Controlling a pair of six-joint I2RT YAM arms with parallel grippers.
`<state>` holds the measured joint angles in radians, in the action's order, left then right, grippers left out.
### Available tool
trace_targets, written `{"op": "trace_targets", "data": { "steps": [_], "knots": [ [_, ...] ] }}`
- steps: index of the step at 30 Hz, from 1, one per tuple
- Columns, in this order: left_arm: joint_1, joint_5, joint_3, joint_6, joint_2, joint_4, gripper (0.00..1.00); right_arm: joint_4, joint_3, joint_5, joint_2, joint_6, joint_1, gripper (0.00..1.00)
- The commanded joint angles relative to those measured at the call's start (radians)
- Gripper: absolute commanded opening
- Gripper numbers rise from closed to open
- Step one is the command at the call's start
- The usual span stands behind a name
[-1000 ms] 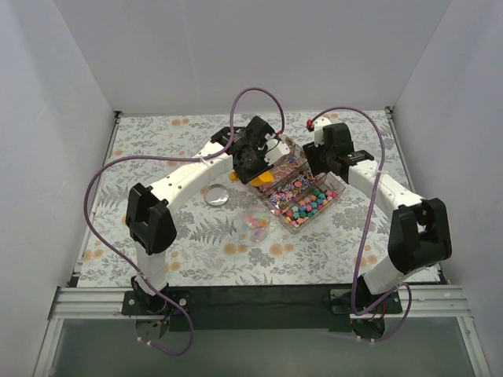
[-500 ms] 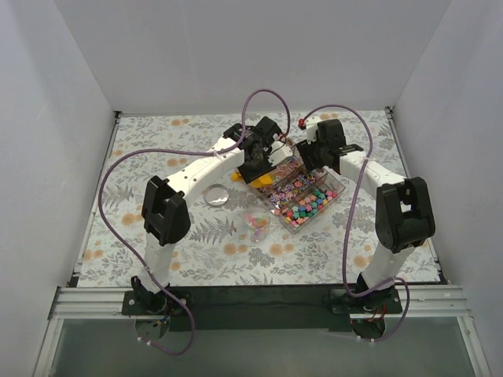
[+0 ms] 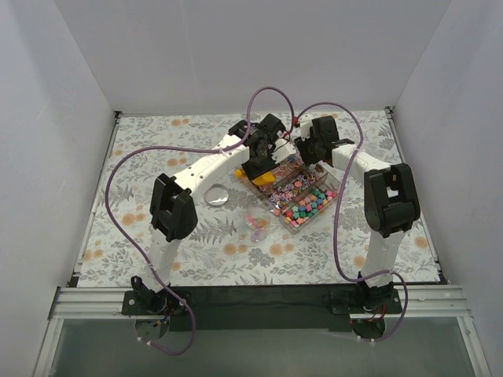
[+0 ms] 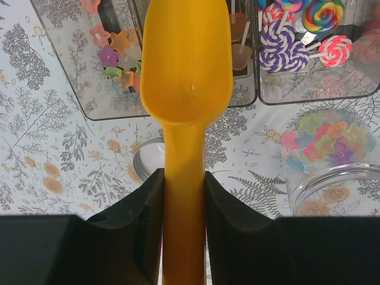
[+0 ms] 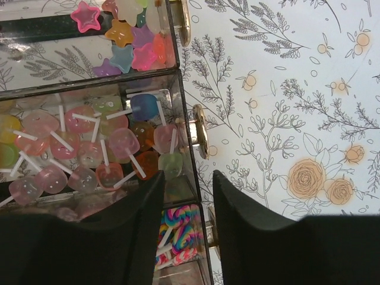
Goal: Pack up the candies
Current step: Scoop the fake candies from the storage box.
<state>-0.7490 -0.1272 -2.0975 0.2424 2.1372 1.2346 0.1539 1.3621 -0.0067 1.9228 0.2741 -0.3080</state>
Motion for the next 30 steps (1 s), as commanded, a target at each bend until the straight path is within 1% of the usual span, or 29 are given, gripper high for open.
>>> {"op": "trace_targets", "data": {
  "steps": [1, 2, 4, 5, 7, 8, 11, 15, 21, 23, 25, 30],
  "knots": [
    [0.004, 0.003, -0.045, -0.012, -0.01, 0.02, 0.0, -0.033, 0.049, -0.033, 0.015, 0.02, 0.01, 0.43],
    [0.004, 0.0, -0.044, -0.012, -0.01, 0.02, 0.0, -0.033, 0.054, -0.038, 0.018, 0.025, 0.013, 0.37],
    [0.004, -0.008, -0.042, -0.015, -0.011, 0.023, 0.0, -0.033, 0.057, -0.053, 0.027, 0.033, 0.012, 0.3],
    [0.004, -0.006, -0.044, -0.017, -0.014, 0.022, 0.0, -0.033, 0.057, -0.058, 0.028, 0.036, 0.012, 0.24],
    [0.004, -0.003, -0.042, -0.018, -0.02, 0.025, 0.0, -0.034, 0.054, -0.067, 0.03, 0.042, 0.012, 0.18],
    [0.004, -0.005, -0.039, -0.02, -0.022, 0.028, 0.0, -0.034, 0.049, -0.068, 0.028, 0.043, 0.012, 0.12],
    [0.002, -0.02, -0.024, -0.02, -0.042, 0.04, 0.0, -0.034, 0.034, -0.064, 0.021, 0.056, 0.012, 0.03],
    [-0.003, -0.032, -0.016, -0.04, -0.062, 0.052, 0.0, -0.056, -0.021, -0.064, -0.024, 0.065, 0.012, 0.01],
    [-0.01, -0.052, -0.039, -0.061, -0.069, 0.077, 0.0, -0.074, -0.07, -0.003, -0.085, 0.073, -0.003, 0.01],
    [-0.01, -0.058, -0.045, -0.064, -0.066, 0.08, 0.0, -0.076, -0.081, 0.002, -0.093, 0.077, -0.014, 0.01],
    [-0.015, -0.057, -0.042, -0.068, -0.06, 0.08, 0.0, -0.074, -0.092, 0.043, -0.103, 0.079, -0.022, 0.01],
    [-0.023, -0.063, -0.03, -0.086, -0.037, 0.078, 0.0, -0.076, -0.103, 0.06, -0.11, 0.068, -0.039, 0.01]
  ]
}}
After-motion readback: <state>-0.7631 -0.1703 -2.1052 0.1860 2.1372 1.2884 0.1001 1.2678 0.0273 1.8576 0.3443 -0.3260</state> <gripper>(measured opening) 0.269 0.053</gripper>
